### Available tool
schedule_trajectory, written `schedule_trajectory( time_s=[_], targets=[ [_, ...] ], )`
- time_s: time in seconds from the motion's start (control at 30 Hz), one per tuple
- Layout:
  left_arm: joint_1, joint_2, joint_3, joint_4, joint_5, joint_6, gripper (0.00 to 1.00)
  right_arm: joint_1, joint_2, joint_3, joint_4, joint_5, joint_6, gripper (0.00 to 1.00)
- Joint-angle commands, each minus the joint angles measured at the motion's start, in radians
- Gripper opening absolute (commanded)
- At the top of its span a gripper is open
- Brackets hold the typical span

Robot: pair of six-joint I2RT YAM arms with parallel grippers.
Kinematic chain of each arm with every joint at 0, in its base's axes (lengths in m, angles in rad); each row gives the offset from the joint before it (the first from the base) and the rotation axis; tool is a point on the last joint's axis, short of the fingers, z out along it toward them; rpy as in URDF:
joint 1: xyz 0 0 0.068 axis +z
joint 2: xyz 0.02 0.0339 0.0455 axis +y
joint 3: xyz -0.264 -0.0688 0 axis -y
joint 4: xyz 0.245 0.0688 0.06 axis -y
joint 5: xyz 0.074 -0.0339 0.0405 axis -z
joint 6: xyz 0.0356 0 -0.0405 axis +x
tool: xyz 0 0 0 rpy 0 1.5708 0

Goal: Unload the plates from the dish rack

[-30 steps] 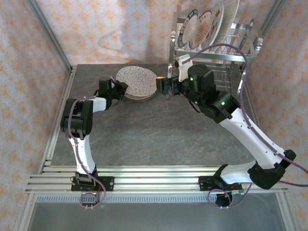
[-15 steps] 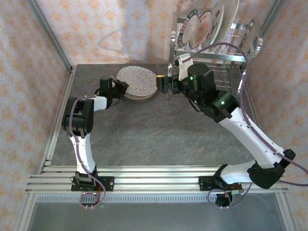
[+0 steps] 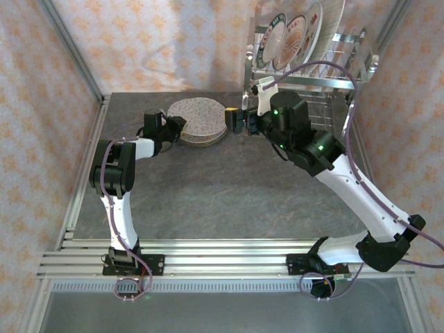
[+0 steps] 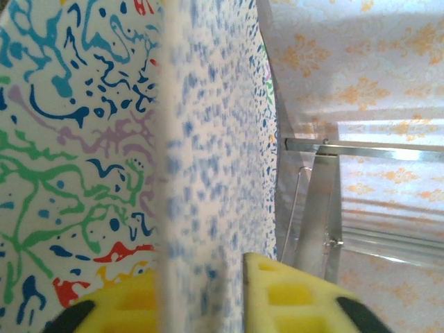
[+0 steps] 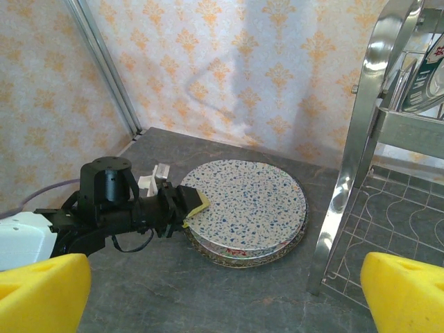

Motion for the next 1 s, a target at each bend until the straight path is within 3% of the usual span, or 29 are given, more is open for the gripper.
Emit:
schedule_trajectory(
  time_s=[0.0,0.17,0.33,0.97],
  targets=[
    [0.009,0.003,0.041,-0.046,0.008,0.046,0.32,0.006,0.001,0.029,0.019,0.007,0.019,0.99],
    [0.010,-0.022,0.064,-0.171,-0.019,0.091,0.46,0.006,0.001,0.031,0.016,0.012,0.025,0.99],
    [0.010,-0.032,0.101,-0.301,-0.048,0.127,0.51,0.006,-0.001,0.031,0.014,0.014,0.031,0.99],
    [0.010,-0.027,0.250,-0.666,-0.154,0.232,0.54,0.006,-0.004,0.029,0.014,0.013,0.035,0.99]
  ],
)
